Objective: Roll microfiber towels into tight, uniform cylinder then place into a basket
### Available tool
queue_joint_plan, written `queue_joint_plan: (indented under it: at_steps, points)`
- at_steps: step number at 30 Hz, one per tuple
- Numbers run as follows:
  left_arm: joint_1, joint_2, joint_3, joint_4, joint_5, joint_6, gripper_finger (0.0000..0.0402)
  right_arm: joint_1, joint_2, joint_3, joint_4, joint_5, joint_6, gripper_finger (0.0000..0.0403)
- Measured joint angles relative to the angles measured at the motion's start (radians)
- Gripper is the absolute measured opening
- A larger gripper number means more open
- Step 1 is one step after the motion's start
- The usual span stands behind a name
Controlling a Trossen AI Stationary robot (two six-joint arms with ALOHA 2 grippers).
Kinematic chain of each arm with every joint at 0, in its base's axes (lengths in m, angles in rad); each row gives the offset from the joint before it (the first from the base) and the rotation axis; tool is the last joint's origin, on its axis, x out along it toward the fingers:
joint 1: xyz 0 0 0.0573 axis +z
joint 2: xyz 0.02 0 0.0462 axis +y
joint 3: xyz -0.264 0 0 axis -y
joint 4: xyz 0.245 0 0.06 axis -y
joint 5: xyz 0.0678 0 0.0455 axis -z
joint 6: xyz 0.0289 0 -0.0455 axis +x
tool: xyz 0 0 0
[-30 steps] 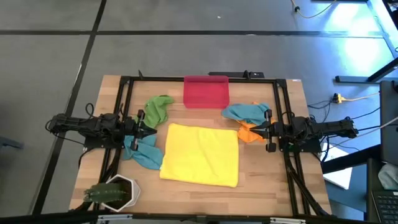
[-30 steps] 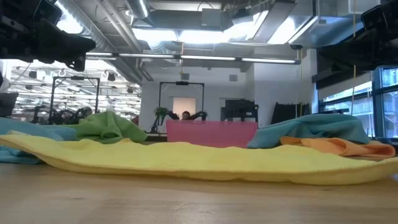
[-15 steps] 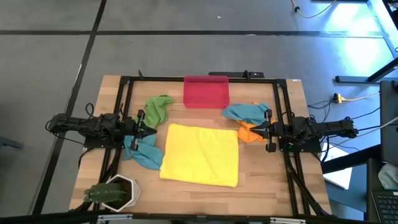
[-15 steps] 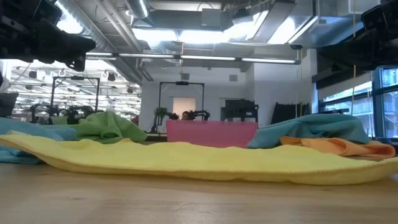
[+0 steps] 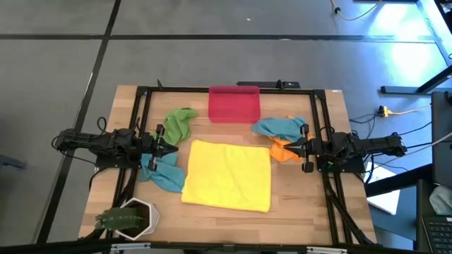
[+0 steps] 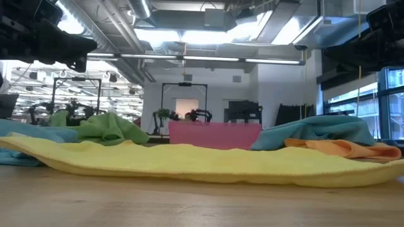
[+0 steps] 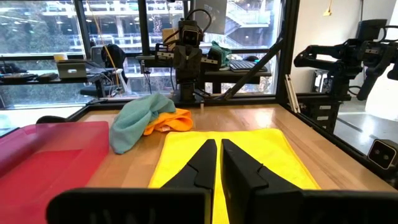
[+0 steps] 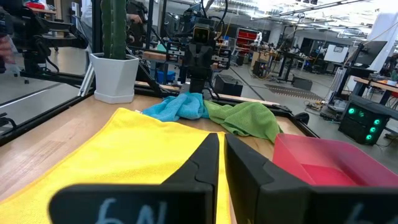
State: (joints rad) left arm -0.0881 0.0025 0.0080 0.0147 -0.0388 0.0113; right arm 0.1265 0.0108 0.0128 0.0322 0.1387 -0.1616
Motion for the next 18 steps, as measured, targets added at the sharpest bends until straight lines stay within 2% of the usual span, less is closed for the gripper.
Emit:
queue_joint_plan:
  at_steps: [18]
  points:
    - [0.000,0.000,0.000,0.001,-0.001,0.045,0.0014,0.000,0.000,0.000,0.000,0.000,0.000,0.0029]
